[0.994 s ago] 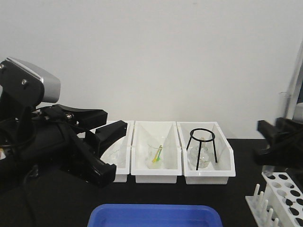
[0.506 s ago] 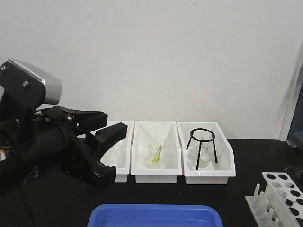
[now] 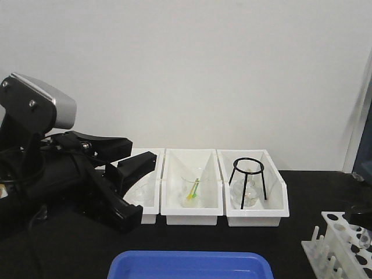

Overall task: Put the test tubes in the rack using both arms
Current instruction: 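Carry the test tube with the right gripper above the white rack, then lower the test tube into a rack hole and open the right gripper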

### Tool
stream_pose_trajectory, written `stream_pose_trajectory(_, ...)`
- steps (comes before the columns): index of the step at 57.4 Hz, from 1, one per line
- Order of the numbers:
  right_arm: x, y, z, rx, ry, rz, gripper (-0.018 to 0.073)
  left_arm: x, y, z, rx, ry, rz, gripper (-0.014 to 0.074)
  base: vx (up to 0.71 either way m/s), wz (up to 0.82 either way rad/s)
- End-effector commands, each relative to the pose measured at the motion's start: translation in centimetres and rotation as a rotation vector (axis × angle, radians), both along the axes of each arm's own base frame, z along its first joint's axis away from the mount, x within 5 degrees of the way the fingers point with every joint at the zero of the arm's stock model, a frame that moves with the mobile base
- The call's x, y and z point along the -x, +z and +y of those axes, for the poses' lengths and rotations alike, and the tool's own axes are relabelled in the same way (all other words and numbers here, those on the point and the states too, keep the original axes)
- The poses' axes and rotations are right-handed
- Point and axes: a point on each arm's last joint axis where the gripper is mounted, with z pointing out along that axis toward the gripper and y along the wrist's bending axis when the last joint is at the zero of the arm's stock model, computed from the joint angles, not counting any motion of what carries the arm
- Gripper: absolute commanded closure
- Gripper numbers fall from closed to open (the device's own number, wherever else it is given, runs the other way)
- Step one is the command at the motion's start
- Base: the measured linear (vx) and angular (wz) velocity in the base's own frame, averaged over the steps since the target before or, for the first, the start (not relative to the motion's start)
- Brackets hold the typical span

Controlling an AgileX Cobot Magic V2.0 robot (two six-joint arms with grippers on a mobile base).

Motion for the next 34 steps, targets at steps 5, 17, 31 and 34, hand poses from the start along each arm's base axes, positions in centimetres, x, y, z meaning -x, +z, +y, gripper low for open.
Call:
stream_pose_trajectory(5,-0.7,1.9,0.1,0.038,0.042,-0.172,0.0566,0.4,2.3,0.6,0.083,0.02,-0.094,0.022,0.0,0.0)
stream_pose_trajectory(17,-1.4,0.8,0.0,0.034,0.048,-0.179,0.0566,0.4,2.3,0.6,0.083,0.02,-0.094,0.022,0.0,0.0)
stream_pose_trajectory(31,-1.9,-0.2,0.0,0.033,0.048,-0.169,0.0566,0.4,2.3,0.6,0.083,0.02,-0.093,0.022,0.0,0.0)
stream_pose_trajectory(34,-2.0,-0.3,-0.1,0.032,0.045,-0.17,0.0566,0.4,2.3,0.6,0.083,0.02,-0.093,0.022,0.0,0.0)
